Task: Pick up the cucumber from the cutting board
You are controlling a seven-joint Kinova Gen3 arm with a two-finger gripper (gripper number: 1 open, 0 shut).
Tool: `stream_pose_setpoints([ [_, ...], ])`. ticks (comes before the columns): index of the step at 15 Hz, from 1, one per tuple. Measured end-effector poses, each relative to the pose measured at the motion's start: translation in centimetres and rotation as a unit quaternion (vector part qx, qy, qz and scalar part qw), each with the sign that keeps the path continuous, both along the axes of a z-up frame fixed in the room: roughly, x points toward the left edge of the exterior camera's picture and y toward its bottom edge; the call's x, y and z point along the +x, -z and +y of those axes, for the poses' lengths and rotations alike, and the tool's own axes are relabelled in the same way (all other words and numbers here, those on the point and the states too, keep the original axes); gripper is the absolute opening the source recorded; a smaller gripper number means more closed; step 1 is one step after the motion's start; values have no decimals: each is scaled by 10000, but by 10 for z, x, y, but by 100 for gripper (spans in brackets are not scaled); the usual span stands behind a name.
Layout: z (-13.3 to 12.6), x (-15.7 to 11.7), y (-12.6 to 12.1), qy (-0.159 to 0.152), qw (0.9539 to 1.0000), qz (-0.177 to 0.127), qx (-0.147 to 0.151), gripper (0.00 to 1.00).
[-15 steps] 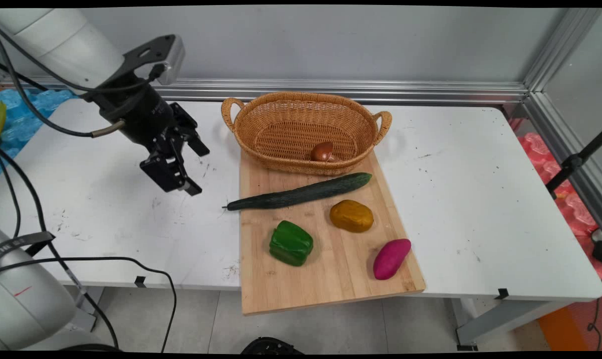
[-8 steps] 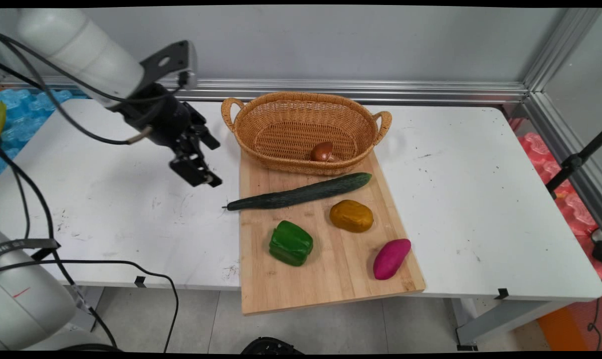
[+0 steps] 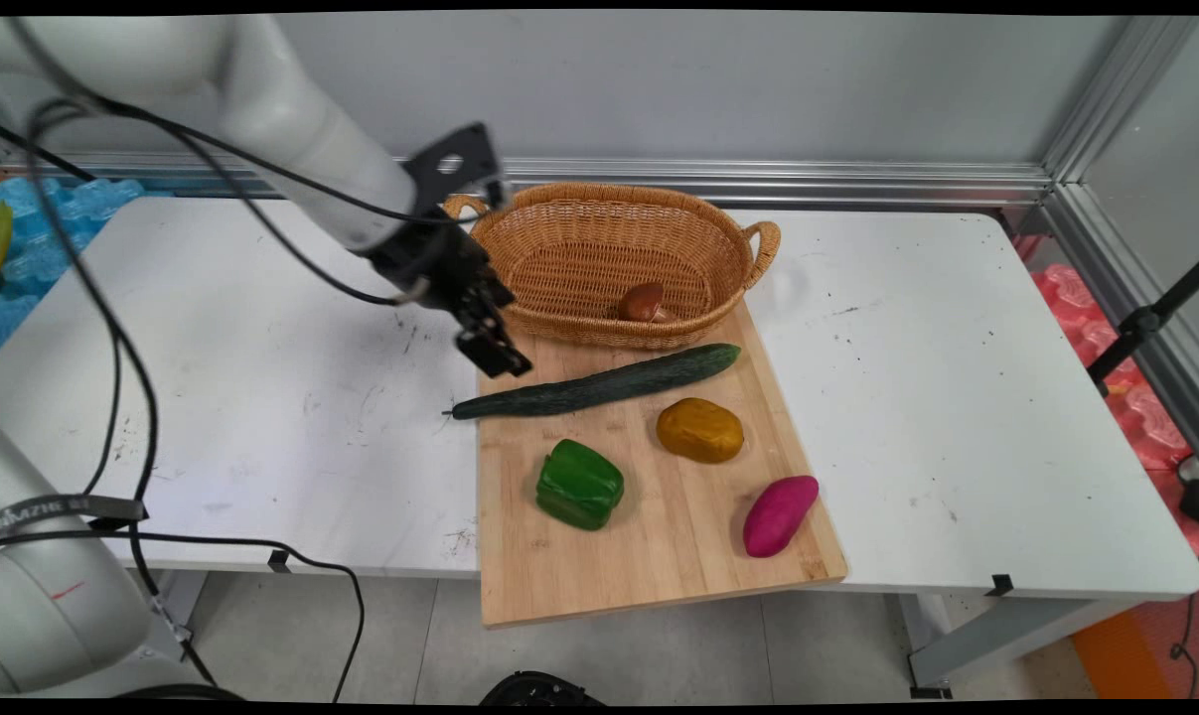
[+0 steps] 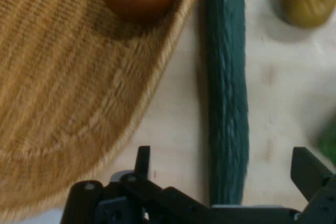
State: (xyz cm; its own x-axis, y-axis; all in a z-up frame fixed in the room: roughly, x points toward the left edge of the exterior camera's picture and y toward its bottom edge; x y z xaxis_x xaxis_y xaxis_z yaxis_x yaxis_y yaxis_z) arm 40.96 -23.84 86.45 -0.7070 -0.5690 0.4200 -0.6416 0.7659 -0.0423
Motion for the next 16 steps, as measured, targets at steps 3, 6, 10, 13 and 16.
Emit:
stream_pose_setpoints([
  [3,-16,-21,19,-132,9999,-9,110,100],
  [6,-26,-37,35,-252,9994,-22,224,100],
  [10,-34,-53,50,-372,9987,-62,352,100],
  [13,-34,-57,56,-407,9983,-98,398,100],
  [16,-31,-58,58,-435,9980,-129,437,100],
])
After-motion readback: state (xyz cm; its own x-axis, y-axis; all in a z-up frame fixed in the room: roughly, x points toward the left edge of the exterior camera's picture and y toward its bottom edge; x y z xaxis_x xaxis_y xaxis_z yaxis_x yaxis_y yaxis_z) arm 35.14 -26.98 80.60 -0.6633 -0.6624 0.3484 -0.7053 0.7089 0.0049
